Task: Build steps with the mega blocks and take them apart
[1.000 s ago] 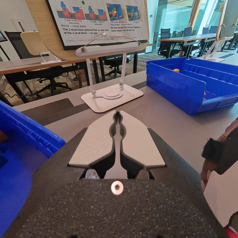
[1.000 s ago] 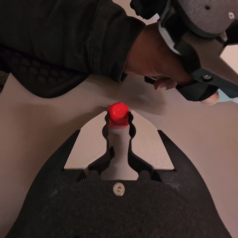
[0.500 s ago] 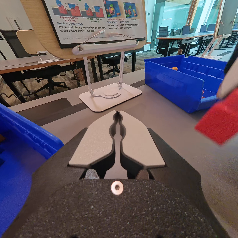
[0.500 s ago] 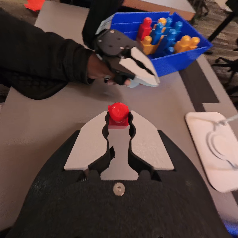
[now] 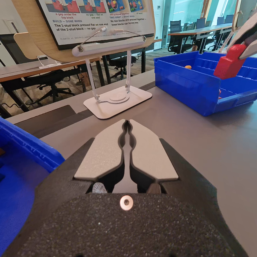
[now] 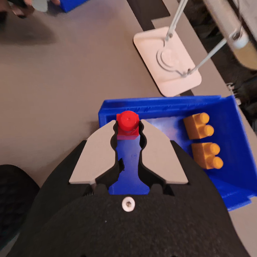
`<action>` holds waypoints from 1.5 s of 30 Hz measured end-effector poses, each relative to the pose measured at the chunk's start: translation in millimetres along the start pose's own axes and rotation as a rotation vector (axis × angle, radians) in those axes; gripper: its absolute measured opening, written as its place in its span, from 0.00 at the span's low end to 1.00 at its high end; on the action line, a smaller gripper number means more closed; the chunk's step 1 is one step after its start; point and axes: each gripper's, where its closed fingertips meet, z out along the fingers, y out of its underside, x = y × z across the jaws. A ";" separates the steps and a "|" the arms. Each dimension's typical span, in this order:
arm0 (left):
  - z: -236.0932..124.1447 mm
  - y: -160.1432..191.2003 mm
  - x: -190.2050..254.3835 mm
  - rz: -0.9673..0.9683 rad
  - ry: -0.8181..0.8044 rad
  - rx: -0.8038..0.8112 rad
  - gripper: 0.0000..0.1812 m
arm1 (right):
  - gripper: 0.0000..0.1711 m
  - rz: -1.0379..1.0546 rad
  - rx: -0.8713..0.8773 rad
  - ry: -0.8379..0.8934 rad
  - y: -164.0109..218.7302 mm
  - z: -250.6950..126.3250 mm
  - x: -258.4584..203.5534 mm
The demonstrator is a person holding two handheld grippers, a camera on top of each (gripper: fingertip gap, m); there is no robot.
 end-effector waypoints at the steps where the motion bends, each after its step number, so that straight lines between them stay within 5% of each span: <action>1: 0.1 0.5 0.4 0.002 0.001 -0.002 0.00 | 0.16 0.012 -0.014 0.000 8.7 3.1 0.5; 19: 1.4 6.0 2.7 0.017 0.012 -0.022 0.00 | 0.17 0.045 -0.068 -0.016 41.6 6.7 7.2; 32: 2.4 8.5 5.2 0.029 0.020 -0.035 0.00 | 0.17 0.030 -0.300 -0.056 79.0 32.8 -5.9; 45: 2.9 9.6 6.6 0.031 0.028 -0.041 0.00 | 0.17 0.017 -0.362 -0.110 74.9 47.7 -8.9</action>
